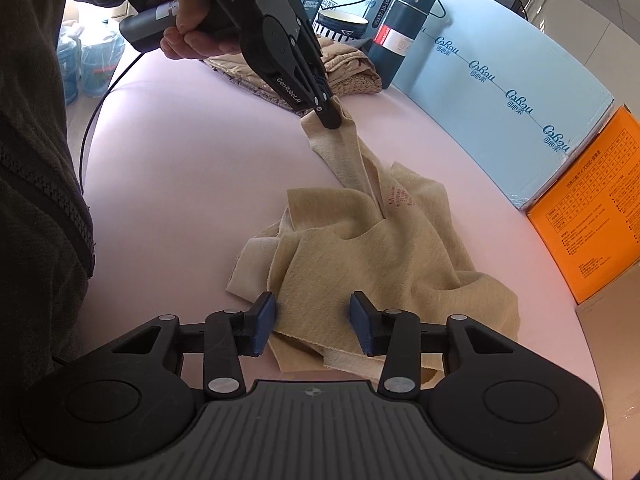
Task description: Fold clothes
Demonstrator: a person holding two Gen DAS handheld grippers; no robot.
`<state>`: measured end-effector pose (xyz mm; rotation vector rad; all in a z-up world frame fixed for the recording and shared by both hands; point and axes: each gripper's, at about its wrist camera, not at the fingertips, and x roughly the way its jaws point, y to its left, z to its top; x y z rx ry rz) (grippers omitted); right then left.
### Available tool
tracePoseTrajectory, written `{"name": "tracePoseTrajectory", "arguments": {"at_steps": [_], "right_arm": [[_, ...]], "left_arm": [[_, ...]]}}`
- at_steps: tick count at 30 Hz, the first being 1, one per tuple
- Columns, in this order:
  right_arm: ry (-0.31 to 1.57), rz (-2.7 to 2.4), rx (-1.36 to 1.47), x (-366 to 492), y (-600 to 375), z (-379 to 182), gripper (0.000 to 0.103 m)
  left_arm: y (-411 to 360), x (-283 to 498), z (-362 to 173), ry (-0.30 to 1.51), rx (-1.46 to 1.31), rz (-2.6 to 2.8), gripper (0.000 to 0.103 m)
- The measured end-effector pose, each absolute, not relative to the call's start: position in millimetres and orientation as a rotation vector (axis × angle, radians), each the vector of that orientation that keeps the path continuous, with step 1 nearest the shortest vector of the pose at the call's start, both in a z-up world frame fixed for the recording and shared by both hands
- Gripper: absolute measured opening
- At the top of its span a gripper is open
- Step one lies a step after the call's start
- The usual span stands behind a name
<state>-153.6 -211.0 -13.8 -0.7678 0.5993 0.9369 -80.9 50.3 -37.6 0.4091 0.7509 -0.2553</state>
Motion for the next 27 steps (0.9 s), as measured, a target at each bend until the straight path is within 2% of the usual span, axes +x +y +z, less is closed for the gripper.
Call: {"name": "tracePoseTrajectory", "arguments": {"at_steps": [2, 6, 12, 19, 24, 25, 27], "right_arm": [[0.616, 0.936, -0.749, -152, -213, -14, 0.009], [0.620, 0.890, -0.652, -141, -223, -3, 0.005], [0.520, 0.776, -0.590, -121, -239, 36, 0.005], [0.389, 0.638, -0.683, -71, -263, 74, 0.005], [0.402, 0.629, -0.616, -27, -289, 96, 0.005], [0.469, 0.693, -0.528, -23, -295, 96, 0.006], [0.619, 0.817, -0.337, -16, -307, 91, 0.027]], "left_arm": [[49, -82, -37, 0.747, 0.410, -0.258, 0.007], [50, -84, -29, 0.691, 0.408, -0.233, 0.007], [45, -83, 4, 0.547, 0.397, -0.187, 0.006], [26, -56, 44, 0.402, 0.430, -0.174, 0.006], [19, -23, 56, 0.421, 0.494, -0.200, 0.007], [21, -23, 53, 0.439, 0.518, -0.225, 0.007], [30, -27, 40, 0.495, 0.555, -0.272, 0.020]]}}
